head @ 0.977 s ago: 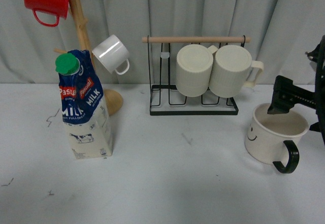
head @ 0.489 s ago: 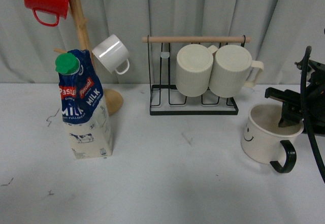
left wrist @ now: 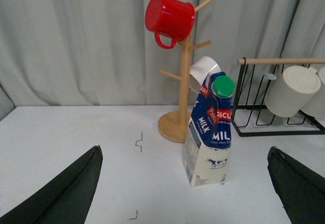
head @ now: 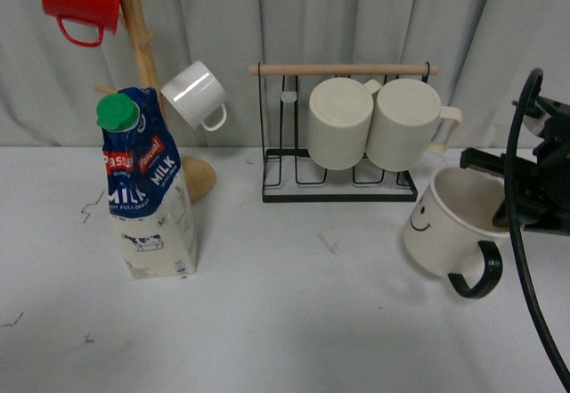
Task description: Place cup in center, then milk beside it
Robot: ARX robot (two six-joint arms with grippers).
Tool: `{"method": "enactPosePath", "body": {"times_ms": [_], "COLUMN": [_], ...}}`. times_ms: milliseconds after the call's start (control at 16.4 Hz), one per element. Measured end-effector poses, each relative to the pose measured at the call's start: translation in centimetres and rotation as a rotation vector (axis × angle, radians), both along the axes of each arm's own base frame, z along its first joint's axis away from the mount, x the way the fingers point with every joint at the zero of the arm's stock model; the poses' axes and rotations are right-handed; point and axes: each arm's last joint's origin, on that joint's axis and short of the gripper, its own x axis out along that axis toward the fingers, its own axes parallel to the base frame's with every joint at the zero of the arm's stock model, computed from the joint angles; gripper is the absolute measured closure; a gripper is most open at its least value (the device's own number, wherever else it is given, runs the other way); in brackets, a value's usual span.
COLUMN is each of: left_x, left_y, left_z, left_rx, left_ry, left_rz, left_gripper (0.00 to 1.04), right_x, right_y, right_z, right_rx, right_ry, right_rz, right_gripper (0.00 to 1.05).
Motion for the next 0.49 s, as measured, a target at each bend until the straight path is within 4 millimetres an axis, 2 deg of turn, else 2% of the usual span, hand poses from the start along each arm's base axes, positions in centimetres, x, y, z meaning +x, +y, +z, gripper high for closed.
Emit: {"method": "enactPosePath", "body": {"times_ms": [61,305,489], "left_x": [0.0,0.0,0.0], "left_y": [0.0,0.0,0.0], "left_z": [0.0,0.0,0.0], "left_rx": [0.0,0.0,0.0], "left_ry": [0.0,0.0,0.0], "left_rz": [0.0,0.0,0.0], "left_gripper": [0.07,0.07,0.07], "right_x": [-0.1,-0.2,-0.1], "right_y": [1.0,5.2,7.1], "right_z": [0.6,0.7,0.4], "right_rx": [0.006,0.055,0.079], "right_ry": [-0.02,-0.014,0.006], "right_rz": [0.022,0.045,0.022], "right_gripper": [1.02,1.02,1.02]}}
